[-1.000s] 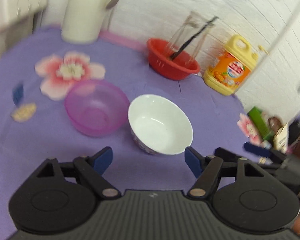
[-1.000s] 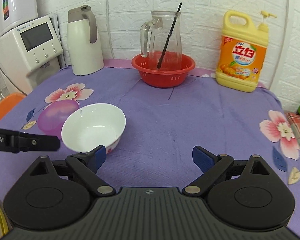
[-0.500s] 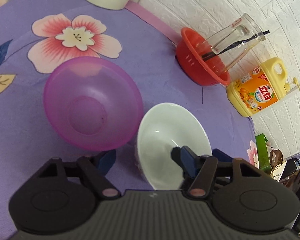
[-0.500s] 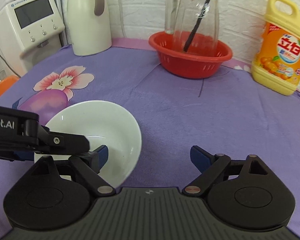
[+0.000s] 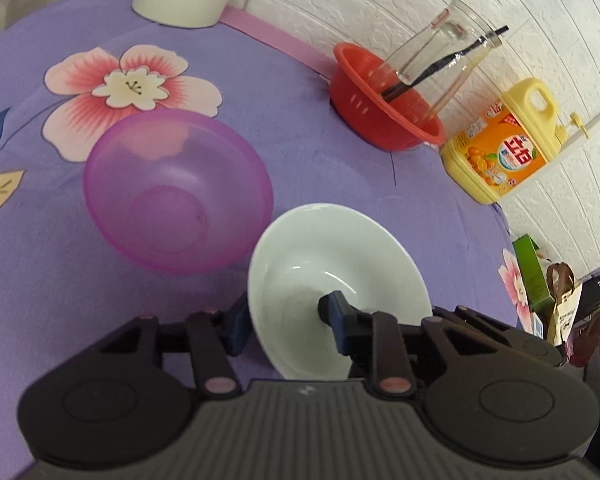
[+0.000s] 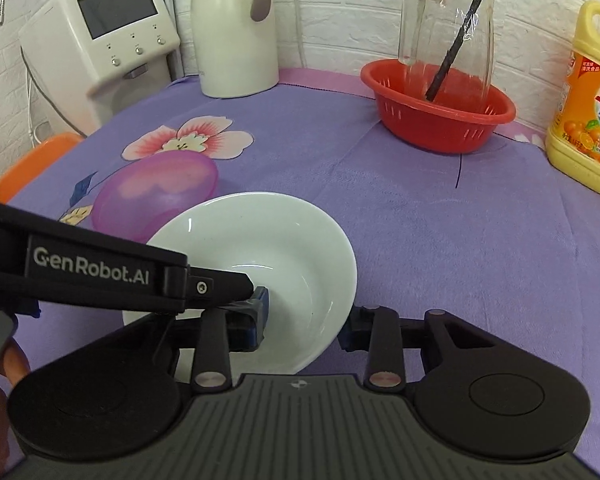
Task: Organize plates and bowls
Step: 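Carry the white bowl with the left gripper and lower it into the steel bowl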
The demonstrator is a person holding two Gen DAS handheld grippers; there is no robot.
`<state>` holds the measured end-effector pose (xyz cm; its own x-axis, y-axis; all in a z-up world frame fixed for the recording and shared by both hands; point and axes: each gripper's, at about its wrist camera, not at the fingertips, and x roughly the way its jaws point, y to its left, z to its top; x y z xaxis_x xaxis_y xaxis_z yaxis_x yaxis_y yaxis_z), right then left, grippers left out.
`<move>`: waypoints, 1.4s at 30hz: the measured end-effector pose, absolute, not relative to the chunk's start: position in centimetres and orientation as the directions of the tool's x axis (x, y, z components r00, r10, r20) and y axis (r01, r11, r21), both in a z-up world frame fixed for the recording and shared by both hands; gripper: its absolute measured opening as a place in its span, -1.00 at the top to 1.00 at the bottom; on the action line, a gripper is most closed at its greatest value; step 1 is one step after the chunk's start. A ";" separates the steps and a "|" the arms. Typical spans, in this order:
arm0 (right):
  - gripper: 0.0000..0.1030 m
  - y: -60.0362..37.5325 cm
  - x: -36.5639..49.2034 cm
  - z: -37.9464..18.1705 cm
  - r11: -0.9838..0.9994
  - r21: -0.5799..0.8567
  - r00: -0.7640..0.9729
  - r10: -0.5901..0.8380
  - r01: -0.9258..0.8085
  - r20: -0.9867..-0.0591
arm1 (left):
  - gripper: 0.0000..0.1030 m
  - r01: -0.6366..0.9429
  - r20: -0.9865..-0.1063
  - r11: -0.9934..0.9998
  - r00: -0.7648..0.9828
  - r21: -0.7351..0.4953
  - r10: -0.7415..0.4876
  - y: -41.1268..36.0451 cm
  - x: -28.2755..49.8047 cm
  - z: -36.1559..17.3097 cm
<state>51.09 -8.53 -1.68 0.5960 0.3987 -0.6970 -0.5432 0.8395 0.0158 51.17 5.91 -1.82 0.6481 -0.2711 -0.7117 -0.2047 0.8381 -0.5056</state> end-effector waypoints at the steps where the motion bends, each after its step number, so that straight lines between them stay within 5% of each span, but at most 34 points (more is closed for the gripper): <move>1: -0.19 -8.6 50.7 -1.7 0.838 0.013 0.594 0.398 -0.546 -0.699 | 0.49 -0.200 -0.714 0.842 0.645 -0.501 -0.271 5.8 50.7 -1.8; 23: -0.19 -15.3 34.2 3.5 0.879 -0.109 0.754 0.328 -0.465 -0.569 | 0.51 0.006 -0.620 0.903 0.725 -0.430 -0.300 -3.0 35.2 4.5; 42: -0.21 -19.1 20.7 -2.3 0.941 -0.046 0.806 0.262 -0.336 -0.531 | 0.53 0.169 -0.676 0.919 0.632 -0.357 -0.379 -7.4 23.7 0.0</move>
<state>20.67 -19.09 -2.29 0.8059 0.2617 -0.5311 -0.3358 0.9408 -0.0460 23.75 -7.39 0.00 0.6325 -0.3789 -0.6756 0.1695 0.9187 -0.3566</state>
